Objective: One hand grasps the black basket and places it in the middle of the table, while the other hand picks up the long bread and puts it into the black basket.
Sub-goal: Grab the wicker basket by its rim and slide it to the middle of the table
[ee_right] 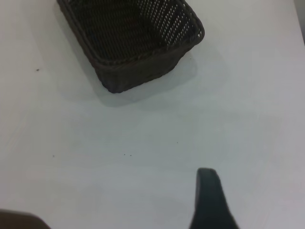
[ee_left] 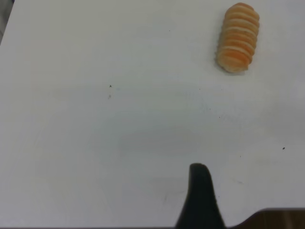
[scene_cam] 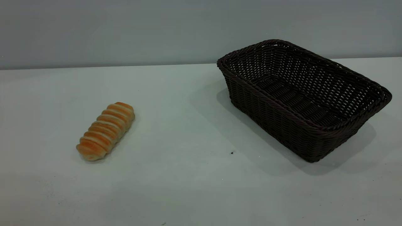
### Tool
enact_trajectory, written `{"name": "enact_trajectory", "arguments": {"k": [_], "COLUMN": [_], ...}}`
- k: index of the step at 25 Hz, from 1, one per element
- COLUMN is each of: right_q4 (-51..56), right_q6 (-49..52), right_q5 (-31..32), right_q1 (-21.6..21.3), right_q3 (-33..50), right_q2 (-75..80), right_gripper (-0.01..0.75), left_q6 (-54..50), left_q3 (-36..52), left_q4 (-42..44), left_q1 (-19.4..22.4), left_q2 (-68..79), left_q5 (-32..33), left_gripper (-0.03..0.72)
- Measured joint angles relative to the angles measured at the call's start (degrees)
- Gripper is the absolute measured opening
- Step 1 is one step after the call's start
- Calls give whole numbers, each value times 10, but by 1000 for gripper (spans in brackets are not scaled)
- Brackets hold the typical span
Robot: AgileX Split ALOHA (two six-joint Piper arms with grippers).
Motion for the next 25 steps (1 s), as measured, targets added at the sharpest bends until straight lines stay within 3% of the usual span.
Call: {"name": "enact_trajectory", "arguments": {"k": [11,15,25], "right_q4": [1,18,62], "right_q6": [0,12,12], "right_q5": [0,-4,-162], "right_q1": [0,0,0], "right_q3": [-3,-29,-116], "right_q2": [2,73,416], "right_gripper": [496,496,511], "left_q6": [0,-1,48], "left_q3": [-1,-33,-185], "left_q4": [0,0,-5], "left_q1": [-2,-2,-2], "left_q2": [1,62,397], "left_q5": [0,-3,-133], "left_gripper": [591,591,591]}}
